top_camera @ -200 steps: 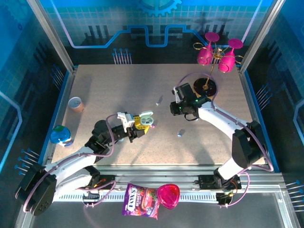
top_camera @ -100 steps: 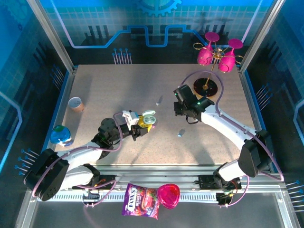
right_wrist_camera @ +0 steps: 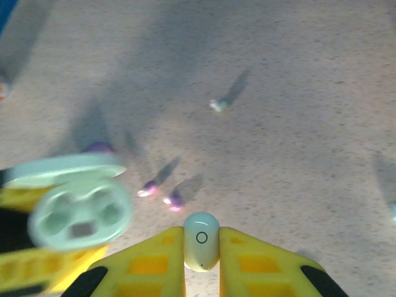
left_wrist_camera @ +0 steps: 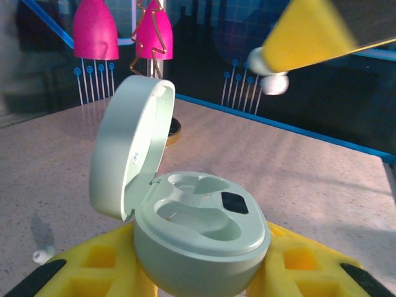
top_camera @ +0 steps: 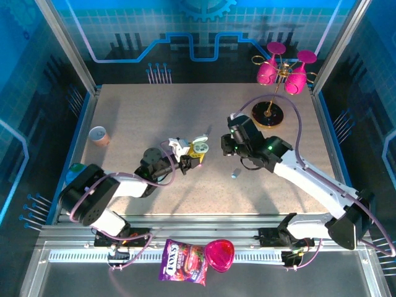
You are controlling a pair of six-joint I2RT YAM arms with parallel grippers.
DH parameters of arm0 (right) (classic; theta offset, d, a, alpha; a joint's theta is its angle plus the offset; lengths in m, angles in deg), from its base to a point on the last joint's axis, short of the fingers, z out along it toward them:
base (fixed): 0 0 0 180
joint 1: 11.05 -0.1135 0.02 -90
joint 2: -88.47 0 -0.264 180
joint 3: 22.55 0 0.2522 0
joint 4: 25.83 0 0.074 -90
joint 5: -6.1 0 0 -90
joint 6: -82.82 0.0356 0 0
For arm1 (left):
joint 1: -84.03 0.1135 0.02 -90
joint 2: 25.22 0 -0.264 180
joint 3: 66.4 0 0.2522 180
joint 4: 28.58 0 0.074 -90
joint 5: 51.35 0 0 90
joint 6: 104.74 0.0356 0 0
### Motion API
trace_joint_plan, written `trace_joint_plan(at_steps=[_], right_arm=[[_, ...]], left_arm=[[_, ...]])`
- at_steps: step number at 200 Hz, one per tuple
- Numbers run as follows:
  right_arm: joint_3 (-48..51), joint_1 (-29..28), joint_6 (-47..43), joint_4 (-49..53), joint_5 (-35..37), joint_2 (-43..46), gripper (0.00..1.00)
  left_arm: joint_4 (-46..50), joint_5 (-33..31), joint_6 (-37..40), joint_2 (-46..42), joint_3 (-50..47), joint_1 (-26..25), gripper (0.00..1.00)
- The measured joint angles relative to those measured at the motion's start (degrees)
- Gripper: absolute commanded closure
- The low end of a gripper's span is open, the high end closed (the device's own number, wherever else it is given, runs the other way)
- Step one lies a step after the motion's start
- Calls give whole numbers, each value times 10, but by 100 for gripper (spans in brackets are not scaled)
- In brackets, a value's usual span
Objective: Insert wireless bluetooth earbuds into charging case
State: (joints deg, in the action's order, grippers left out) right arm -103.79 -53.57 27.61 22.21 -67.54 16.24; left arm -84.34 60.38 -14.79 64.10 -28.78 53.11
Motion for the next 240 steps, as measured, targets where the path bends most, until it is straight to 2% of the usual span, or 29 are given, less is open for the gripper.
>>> trace_joint_plan(at_steps=[53, 108, 240], right_arm=[[0, -39, 17, -28, -27, -4, 84], [-16, -40, 16, -55, -41, -53, 84], [-36, -41, 1, -82, -43, -85, 85]], left_arm=[[-66, -9, -10, 49, 43, -1, 77], [-75, -14, -15, 54, 44, -19, 77], [-81, -25, -15, 63, 44, -26, 77]])
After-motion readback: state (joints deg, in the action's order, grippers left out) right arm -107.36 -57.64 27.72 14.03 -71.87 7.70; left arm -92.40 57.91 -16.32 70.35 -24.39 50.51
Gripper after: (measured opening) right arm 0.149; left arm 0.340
